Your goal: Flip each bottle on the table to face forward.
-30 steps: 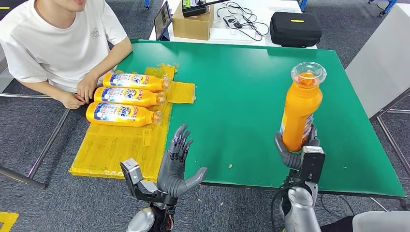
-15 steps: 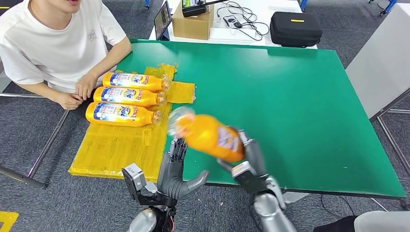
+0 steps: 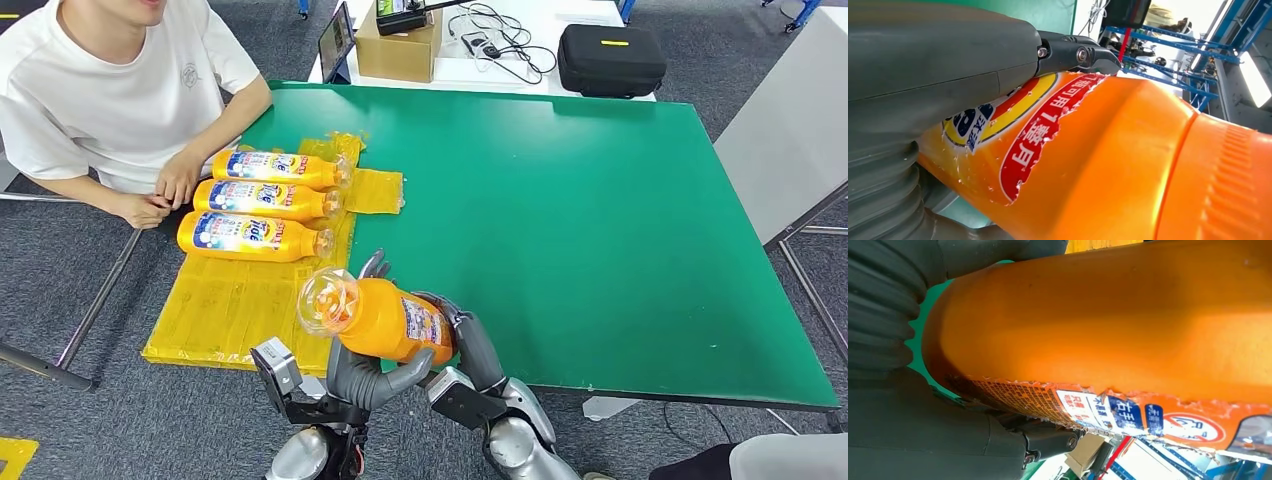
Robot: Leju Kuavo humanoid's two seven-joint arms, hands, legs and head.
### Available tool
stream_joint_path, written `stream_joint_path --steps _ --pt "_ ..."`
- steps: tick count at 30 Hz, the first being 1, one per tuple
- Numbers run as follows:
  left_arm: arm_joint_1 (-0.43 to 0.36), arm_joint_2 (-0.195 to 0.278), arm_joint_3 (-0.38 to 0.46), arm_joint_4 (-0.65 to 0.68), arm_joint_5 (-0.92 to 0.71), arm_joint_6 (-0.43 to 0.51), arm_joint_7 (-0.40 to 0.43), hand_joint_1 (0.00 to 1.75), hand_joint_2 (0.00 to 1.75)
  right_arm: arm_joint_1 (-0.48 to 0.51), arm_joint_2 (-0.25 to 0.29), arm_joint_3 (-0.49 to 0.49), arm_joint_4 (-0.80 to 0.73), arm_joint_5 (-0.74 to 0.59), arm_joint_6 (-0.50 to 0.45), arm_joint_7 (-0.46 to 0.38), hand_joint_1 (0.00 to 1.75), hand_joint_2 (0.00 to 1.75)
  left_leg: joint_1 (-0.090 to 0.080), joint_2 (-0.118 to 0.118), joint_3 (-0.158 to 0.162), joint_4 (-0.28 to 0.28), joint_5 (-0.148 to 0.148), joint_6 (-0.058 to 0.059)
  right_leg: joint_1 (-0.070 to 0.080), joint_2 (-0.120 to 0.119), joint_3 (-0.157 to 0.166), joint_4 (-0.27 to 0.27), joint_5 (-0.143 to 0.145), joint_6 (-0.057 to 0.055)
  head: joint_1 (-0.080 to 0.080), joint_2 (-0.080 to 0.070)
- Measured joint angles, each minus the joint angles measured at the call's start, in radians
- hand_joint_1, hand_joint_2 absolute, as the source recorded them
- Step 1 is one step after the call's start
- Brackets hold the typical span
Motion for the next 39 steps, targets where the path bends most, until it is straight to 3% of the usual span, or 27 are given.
stream_joint_path --steps 4,5,8,9,17,18,19,22,23,26,27,33,39 --pt "0.001 0.0 0.0 0.001 0.001 0.0 0.002 0.0 1.75 -0.013 -0.006 0.012 0.014 0.0 0.002 0.0 1.75 1.75 0.0 0.0 0.0 0.0 0.0 0.0 0.0 0.0 0.0 0.0 0.0 0.0 0.0 0.0" --pt "0.001 0.0 0.0 0.001 0.001 0.0 0.002 0.22 1.75 -0.016 -0.007 0.014 0.016 0.0 0.004 0.0 1.75 1.75 0.0 0.0 0.0 0.0 0.0 0.0 0.0 0.0 0.0 0.0 0.0 0.0 0.0 0.0" --pt "0.001 0.001 0.0 0.004 0.017 -0.009 0.01 1.53 1.75 -0.023 -0.013 0.023 0.023 -0.012 0.028 -0.002 1.75 1.75 0.0 0.0 0.0 0.0 0.0 0.0 0.0 0.0 0.0 0.0 0.0 0.0 0.0 0.0" --pt "0.002 0.002 0.0 0.006 0.026 -0.018 0.013 1.75 1.75 -0.026 -0.016 0.025 0.025 -0.019 0.041 -0.004 1.75 1.75 0.0 0.0 0.0 0.0 0.0 0.0 0.0 0.0 0.0 0.0 0.0 0.0 0.0 0.0" --pt "0.0 0.021 0.011 0.03 0.096 -0.148 0.04 1.75 1.75 -0.04 -0.049 0.039 0.03 -0.043 0.126 -0.03 1.75 1.75 0.0 0.0 0.0 0.0 0.0 0.0 0.0 0.0 0.0 0.0 0.0 0.0 0.0 0.0" --pt "0.0 0.023 0.013 0.034 0.102 -0.166 0.045 1.75 1.75 -0.043 -0.056 0.041 0.03 -0.047 0.142 -0.034 1.68 1.75 0.0 0.0 0.0 0.0 0.0 0.0 0.0 0.0 0.0 0.0 0.0 0.0 0.0 0.0" --pt "-0.001 0.026 0.015 0.038 0.105 -0.18 0.049 1.75 1.75 -0.046 -0.064 0.045 0.03 -0.053 0.159 -0.037 1.58 1.75 0.0 0.0 0.0 0.0 0.0 0.0 0.0 0.0 0.0 0.0 0.0 0.0 0.0 0.0" --pt "-0.003 0.03 0.018 0.047 0.106 -0.202 0.055 1.75 1.75 -0.051 -0.079 0.052 0.03 -0.069 0.197 -0.042 1.06 1.75 0.0 0.0 0.0 0.0 0.0 0.0 0.0 0.0 0.0 0.0 0.0 0.0 0.0 0.0" --pt "-0.003 0.03 0.019 0.05 0.105 -0.208 0.057 1.75 1.75 -0.051 -0.082 0.054 0.03 -0.074 0.206 -0.042 0.76 1.75 0.0 0.0 0.0 0.0 0.0 0.0 0.0 0.0 0.0 0.0 0.0 0.0 0.0 0.0" --pt "-0.006 0.031 0.025 0.057 0.101 -0.222 0.066 1.75 1.75 -0.051 -0.087 0.055 0.031 -0.079 0.223 -0.042 0.04 0.44 0.0 0.0 0.0 0.0 0.0 0.0 0.0 0.0 0.0 0.0 0.0 0.0 0.0 0.0" --pt "-0.007 0.031 0.025 0.059 0.099 -0.225 0.068 1.75 1.75 -0.051 -0.088 0.056 0.031 -0.079 0.226 -0.04 0.0 0.0 0.0 0.0 0.0 0.0 0.0 0.0 0.0 0.0 0.0 0.0 0.0 0.0 0.0 0.0" --pt "-0.009 0.03 0.027 0.069 0.078 -0.219 0.088 1.75 1.75 -0.039 -0.085 0.058 0.03 -0.081 0.2 -0.006 0.0 0.0 0.0 0.0 0.0 0.0 0.0 0.0 0.0 0.0 0.0 0.0 0.0 0.0 0.0 0.0" --pt "-0.003 0.016 0.057 0.069 -0.002 0.008 0.129 1.75 1.75 0.033 -0.053 0.015 -0.011 -0.117 0.053 0.023 0.0 0.0 0.0 0.0 0.0 0.0 0.0 0.0 0.0 0.0 0.0 0.0 0.0 0.0 0.0 0.0"
